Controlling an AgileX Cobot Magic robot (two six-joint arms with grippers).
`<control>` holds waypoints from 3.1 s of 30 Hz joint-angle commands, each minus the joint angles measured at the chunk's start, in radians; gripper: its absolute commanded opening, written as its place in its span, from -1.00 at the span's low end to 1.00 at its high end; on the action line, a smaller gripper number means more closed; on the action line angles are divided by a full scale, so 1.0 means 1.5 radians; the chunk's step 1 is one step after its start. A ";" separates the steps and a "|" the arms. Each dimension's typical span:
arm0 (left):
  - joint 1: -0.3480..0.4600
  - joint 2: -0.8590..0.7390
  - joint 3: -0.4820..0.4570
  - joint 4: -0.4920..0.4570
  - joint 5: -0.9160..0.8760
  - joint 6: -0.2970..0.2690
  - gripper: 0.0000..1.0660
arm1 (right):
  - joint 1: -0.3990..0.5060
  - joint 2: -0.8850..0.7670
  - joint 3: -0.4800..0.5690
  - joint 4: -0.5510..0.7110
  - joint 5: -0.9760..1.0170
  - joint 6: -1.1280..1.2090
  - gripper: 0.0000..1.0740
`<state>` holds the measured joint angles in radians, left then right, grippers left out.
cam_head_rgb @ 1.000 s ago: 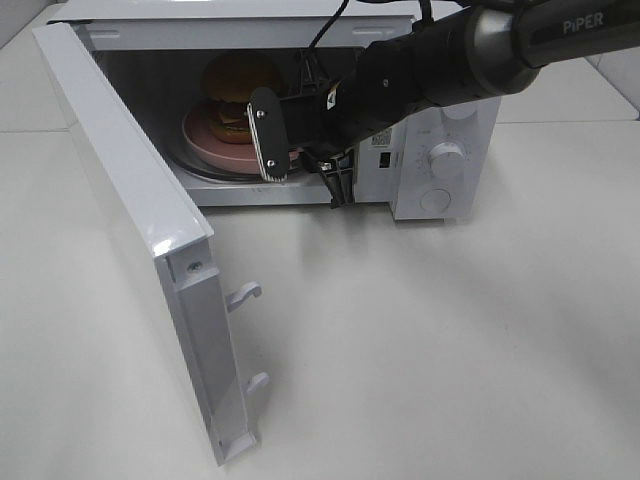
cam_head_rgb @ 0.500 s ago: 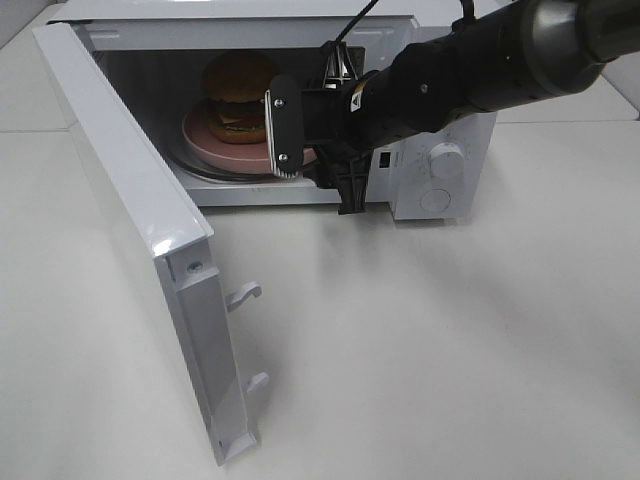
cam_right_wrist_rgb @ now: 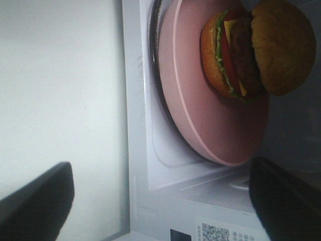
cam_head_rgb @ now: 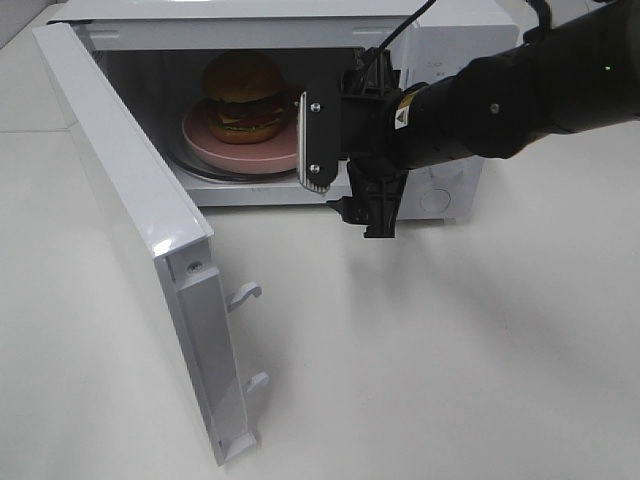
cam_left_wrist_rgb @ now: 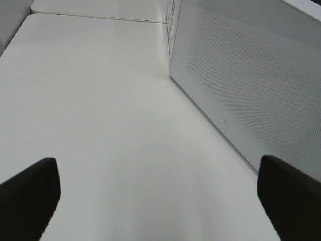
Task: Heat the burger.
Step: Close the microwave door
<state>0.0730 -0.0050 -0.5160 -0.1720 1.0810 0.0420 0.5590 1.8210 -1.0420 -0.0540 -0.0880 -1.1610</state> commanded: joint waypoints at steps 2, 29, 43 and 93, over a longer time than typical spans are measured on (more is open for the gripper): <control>0.001 -0.010 0.000 0.000 -0.009 -0.001 0.88 | 0.002 -0.058 0.053 -0.003 -0.007 0.052 0.56; 0.001 -0.010 0.000 0.000 -0.009 -0.001 0.88 | 0.002 -0.363 0.191 -0.003 0.321 0.629 0.43; 0.001 -0.010 0.000 0.000 -0.009 -0.001 0.88 | 0.002 -0.493 0.191 0.009 0.527 0.683 0.42; 0.001 -0.010 0.000 0.000 -0.009 -0.001 0.88 | -0.299 -1.162 0.355 0.002 0.685 0.824 0.42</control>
<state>0.0730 -0.0050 -0.5160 -0.1720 1.0810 0.0420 0.1280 0.1110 -0.5100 -0.0520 0.9430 0.0690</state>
